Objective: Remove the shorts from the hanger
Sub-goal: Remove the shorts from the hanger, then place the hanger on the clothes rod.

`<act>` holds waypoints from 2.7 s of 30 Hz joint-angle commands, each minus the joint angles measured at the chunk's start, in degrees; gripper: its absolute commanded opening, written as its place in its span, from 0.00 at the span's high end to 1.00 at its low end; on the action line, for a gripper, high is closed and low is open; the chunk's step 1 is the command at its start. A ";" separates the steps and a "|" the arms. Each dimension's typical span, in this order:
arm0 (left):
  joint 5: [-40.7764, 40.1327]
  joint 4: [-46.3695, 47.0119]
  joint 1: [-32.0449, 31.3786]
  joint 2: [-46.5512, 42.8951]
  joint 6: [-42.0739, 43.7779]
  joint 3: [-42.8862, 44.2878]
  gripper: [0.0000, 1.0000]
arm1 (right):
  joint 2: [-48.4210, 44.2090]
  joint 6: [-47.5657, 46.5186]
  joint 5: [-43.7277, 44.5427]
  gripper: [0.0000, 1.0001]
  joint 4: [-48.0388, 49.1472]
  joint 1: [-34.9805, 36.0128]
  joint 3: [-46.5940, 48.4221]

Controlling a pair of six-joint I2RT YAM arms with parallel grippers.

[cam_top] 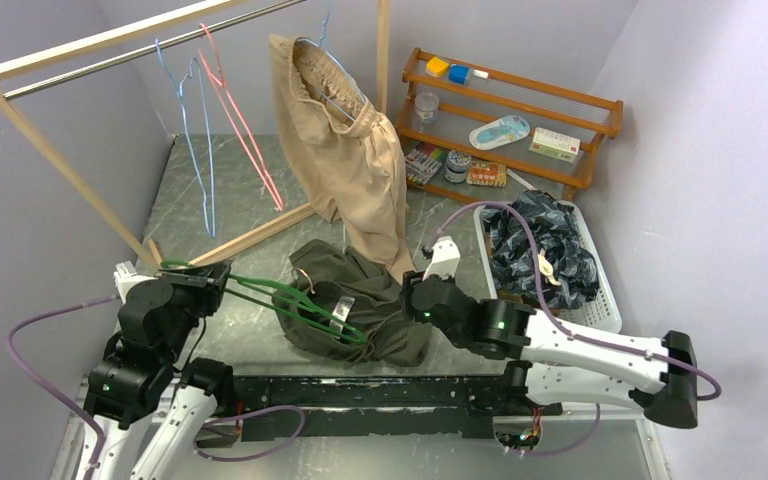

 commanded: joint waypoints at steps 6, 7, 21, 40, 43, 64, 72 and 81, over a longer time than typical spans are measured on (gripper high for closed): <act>6.85 8.10 -0.40 1.99 0.40 -3.88 0.93 | -4.91 -16.27 -29.54 0.55 23.95 -0.08 4.27; 7.32 8.47 -0.40 2.23 0.46 -4.25 0.93 | -3.32 -16.07 -31.29 0.59 24.48 -0.15 5.71; 8.57 9.89 -0.40 3.92 1.68 -7.13 0.93 | 14.36 -17.30 -50.03 0.89 30.60 0.32 20.67; 8.57 9.14 -0.40 4.50 4.81 -7.33 0.93 | 20.13 -15.52 -31.45 0.85 34.49 1.37 25.79; 8.65 9.66 -0.40 4.29 5.31 -7.42 0.93 | 22.41 -14.56 -30.77 0.85 31.52 1.31 28.74; 6.75 8.51 -0.40 4.40 3.86 -5.92 0.93 | 6.12 -24.88 -42.76 0.45 31.64 1.45 18.73; 6.24 7.23 -0.40 4.66 2.65 -3.75 0.93 | -7.18 -23.53 -31.53 0.38 23.15 1.31 -0.20; 6.85 7.53 -0.40 5.43 0.27 -1.51 0.93 | 1.37 -24.48 -44.35 0.42 27.07 1.42 -8.85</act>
